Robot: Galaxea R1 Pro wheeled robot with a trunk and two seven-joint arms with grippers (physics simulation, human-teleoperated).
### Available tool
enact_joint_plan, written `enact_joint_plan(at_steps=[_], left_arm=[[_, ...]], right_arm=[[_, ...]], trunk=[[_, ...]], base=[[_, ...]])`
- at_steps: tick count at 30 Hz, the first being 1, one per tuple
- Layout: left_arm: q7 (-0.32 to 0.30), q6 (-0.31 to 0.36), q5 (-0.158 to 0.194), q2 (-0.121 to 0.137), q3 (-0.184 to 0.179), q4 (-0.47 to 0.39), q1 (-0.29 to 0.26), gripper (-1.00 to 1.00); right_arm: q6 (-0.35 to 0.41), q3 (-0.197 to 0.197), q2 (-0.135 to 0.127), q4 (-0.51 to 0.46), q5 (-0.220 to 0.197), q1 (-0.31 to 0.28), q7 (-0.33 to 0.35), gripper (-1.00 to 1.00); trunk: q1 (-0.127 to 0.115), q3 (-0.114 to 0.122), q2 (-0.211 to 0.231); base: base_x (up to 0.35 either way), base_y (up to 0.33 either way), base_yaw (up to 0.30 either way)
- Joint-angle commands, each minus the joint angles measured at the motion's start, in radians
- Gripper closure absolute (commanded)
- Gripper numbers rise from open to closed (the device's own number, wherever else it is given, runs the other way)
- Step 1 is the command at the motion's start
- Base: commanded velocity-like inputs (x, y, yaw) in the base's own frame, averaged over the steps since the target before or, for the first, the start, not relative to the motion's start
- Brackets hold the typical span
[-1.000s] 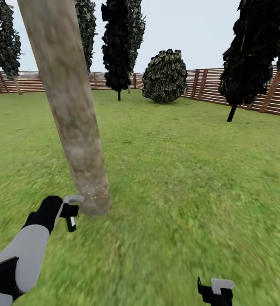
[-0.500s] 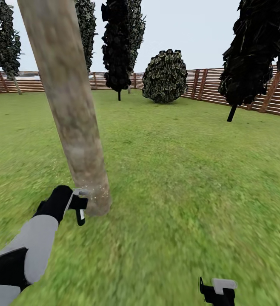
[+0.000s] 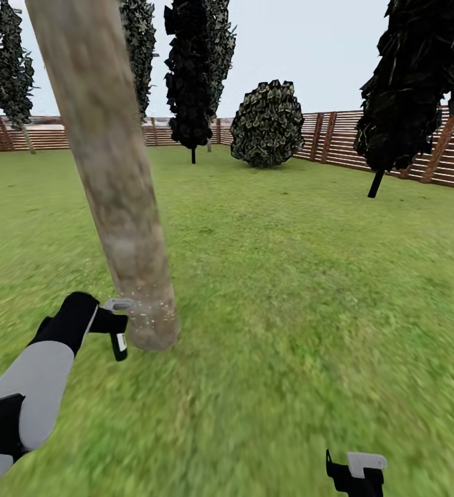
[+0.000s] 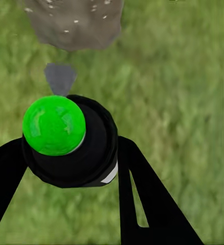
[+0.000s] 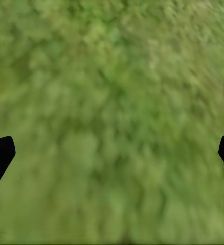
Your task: In the garden, pick up the pesticide atomizer on the floor and spray pesticide onto both trees until each tree trunk is fully covered.
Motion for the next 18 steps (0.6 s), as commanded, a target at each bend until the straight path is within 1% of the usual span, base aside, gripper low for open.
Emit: enact_joint_plan(at_steps=[1, 3, 5, 7, 12, 14, 18], left_arm=[[-0.009, 0.003, -0.013, -0.003, 0.0, -0.008, -0.001, 1.0], [-0.009, 0.02, -0.015, -0.004, -0.025, -0.054, 0.001, 1.0], [-0.009, 0.073, -0.013, -0.002, -0.041, -0.107, 0.006, 1.0], [-0.009, 0.086, -0.014, -0.001, -0.044, -0.121, 0.01, 1.0], [-0.009, 0.089, -0.014, 0.0, -0.044, -0.126, 0.008, 1.0], [-0.009, 0.088, -0.013, -0.003, -0.043, -0.126, 0.006, 1.0], [-0.009, 0.086, -0.013, -0.004, -0.042, -0.126, 0.005, 1.0]], right_arm=[[-0.002, -0.007, 0.0, 0.001, 0.011, -0.001, -0.004, -1.0], [-0.002, -0.007, 0.0, 0.001, 0.011, -0.001, -0.005, -1.0], [-0.002, -0.007, 0.001, 0.0, 0.011, -0.001, -0.004, -1.0], [-0.002, -0.007, 0.001, 0.0, 0.011, -0.001, -0.004, -1.0], [-0.002, -0.007, 0.002, 0.0, 0.011, -0.001, -0.004, -1.0], [-0.002, -0.007, 0.002, 0.0, 0.011, -0.001, -0.004, -1.0], [-0.002, -0.007, 0.0, 0.001, 0.011, -0.001, -0.004, -1.0]], trunk=[[0.0, -0.001, 0.0], [0.0, -0.001, 0.0], [0.0, -0.001, 0.0], [0.0, -0.001, 0.0], [0.0, -0.001, 0.0], [0.0, -0.001, 0.0], [0.0, -0.001, 0.0]], base=[[0.0, -0.224, 0.006], [0.0, -0.253, 0.125], [0.0, -0.267, 0.246], [0.0, -0.27, 0.27], [0.0, -0.271, 0.269], [0.007, -0.271, 0.112], [0.094, -0.27, 0.018]])
